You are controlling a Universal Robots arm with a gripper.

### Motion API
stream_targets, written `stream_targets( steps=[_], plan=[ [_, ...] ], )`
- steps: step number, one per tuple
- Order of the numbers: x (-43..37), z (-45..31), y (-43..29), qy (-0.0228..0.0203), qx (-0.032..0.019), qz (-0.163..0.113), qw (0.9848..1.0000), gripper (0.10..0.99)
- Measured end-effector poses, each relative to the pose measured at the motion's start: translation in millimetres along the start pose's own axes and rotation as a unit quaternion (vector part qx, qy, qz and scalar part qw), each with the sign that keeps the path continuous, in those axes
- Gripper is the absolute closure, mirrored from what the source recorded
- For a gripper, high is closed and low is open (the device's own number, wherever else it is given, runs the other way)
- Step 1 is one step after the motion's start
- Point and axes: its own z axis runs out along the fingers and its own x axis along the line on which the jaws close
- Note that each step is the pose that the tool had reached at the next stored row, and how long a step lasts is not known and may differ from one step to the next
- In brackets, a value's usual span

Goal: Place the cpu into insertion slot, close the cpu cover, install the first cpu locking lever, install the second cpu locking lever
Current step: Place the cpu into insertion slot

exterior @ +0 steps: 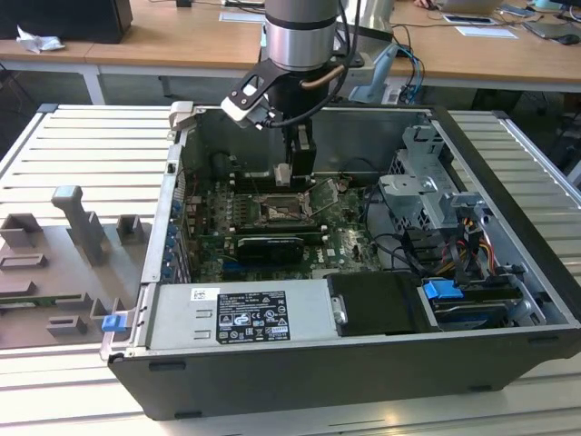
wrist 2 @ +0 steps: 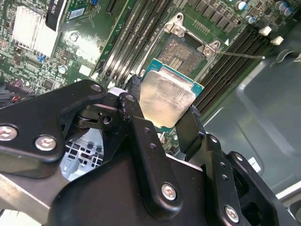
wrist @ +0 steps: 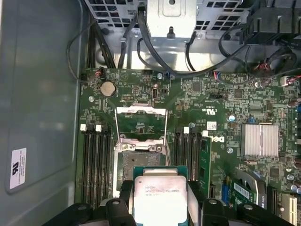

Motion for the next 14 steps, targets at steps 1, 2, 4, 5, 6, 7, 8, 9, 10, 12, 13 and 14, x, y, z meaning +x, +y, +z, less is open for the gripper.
stream_targets(
  steps=[1, 2, 4, 5, 6, 7, 8, 9, 10, 12, 13, 14],
  plan=[
    [0.0, 0.9, -0.1, 0.0, 0.0, 0.0, 1.0, 0.545],
    [-0.1, 2.8, -0.2, 0.0, 0.0001, 0.0, 1.0, 0.545],
    [-0.1, 4.4, -0.3, 0.0, 0.0002, 0.0, 1.0, 0.545],
    [-0.1, 5.7, -0.4, 0.0, 0.0003, 0.0, 1.0, 0.545],
    [-0.2, 6.5, -0.4, 0.0, 0.0003, 0.0, 1.0, 0.545],
    [-0.2, 7.3, -0.5, 0.0, 0.0004, 0.0, 1.0, 0.545],
    [-0.2, 8.2, -0.5, 0.0, 0.0005, 0.0, 1.0, 0.545],
    [-0.2, 8.9, -0.5, 0.0001, 0.0006, 0.0, 1.0, 0.545],
    [-0.3, 10.2, -0.6, 0.0, 0.0008, 0.0, 1.0, 0.545],
    [-0.4, 13.5, -0.8, 0.0, 0.0009, 0.0, 1.0, 0.545],
    [-0.4, 14.7, -0.9, 0.0, 0.001, 0.0, 1.0, 0.545],
    [-0.4, 15.3, -0.9, 0.0, 0.001, 0.0, 1.0, 0.545]
  ],
)
